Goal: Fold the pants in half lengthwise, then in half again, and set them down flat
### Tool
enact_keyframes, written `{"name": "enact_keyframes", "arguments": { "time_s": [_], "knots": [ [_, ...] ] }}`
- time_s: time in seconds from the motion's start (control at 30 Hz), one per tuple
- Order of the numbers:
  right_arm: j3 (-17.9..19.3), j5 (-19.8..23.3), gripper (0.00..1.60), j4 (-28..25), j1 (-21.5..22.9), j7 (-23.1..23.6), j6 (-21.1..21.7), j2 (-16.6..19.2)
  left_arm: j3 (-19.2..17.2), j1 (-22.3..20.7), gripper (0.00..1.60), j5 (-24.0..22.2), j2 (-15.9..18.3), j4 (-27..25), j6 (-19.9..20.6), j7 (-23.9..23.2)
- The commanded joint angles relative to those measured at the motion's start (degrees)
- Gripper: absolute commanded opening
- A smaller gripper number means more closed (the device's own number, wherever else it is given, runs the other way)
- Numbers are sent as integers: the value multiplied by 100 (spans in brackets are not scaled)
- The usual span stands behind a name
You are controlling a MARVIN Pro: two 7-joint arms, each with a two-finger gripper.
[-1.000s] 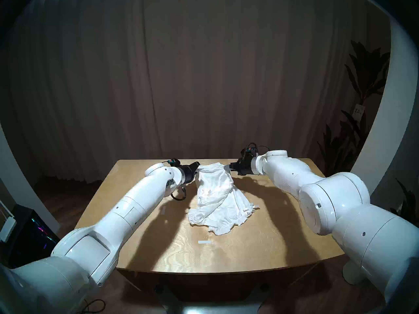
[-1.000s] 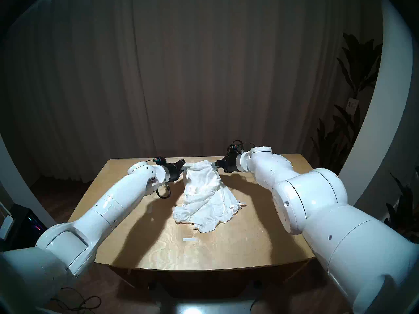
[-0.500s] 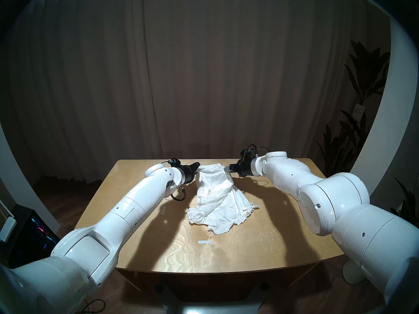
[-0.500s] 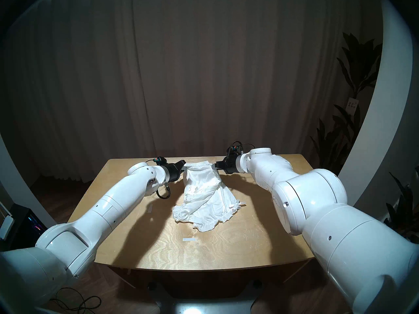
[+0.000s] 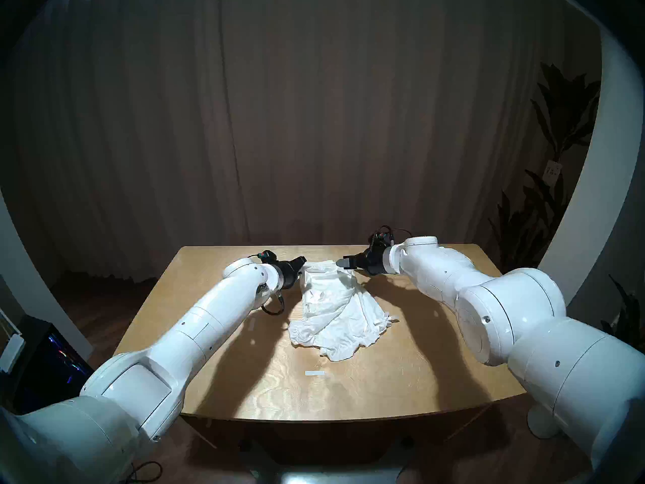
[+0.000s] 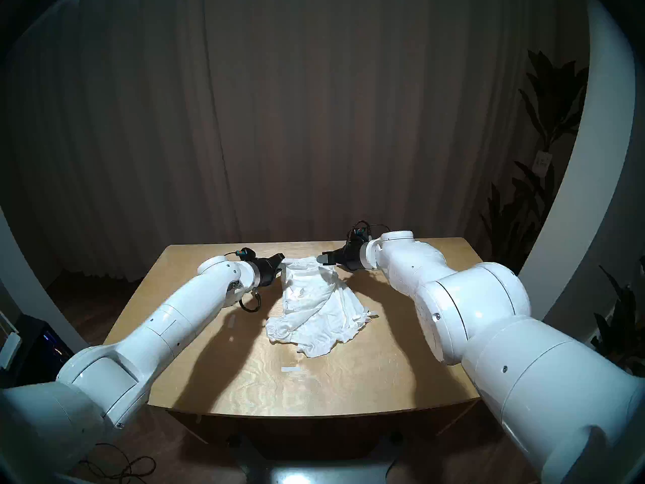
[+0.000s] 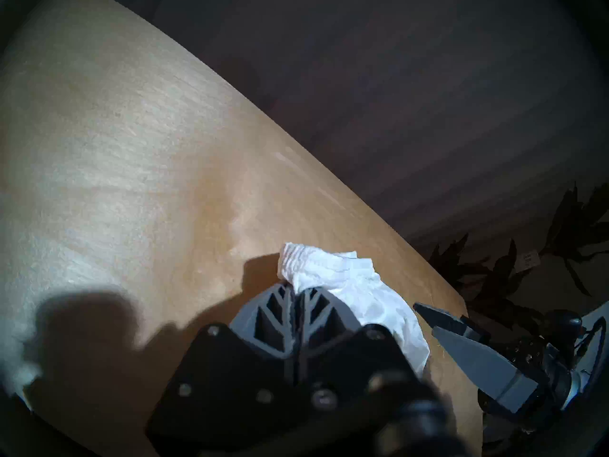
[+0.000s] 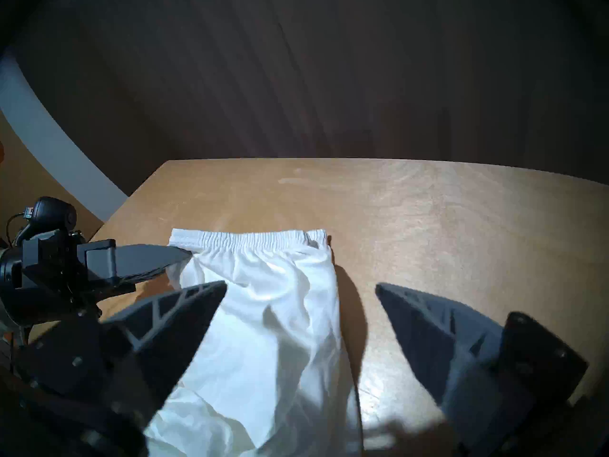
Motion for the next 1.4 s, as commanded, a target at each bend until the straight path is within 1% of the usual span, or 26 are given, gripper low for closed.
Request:
{"name": "enact_keyframes", "arguments": {
  "time_s": [0.0, 0.53, 1.37],
  "knots": [
    [38, 36, 160, -52, 58, -99, -67, -109, -45, -226, 0, 0, -69, 27, -10, -60],
    [93, 33, 160, 22, -149, -455, -140, -304, -66, -303, 0, 66, -177, 259, 4, -72],
    [242, 102, 160, 21, -158, -926, -113, -635, -126, -279, 0, 157, -221, 494, -1, -36]
  ]
}}
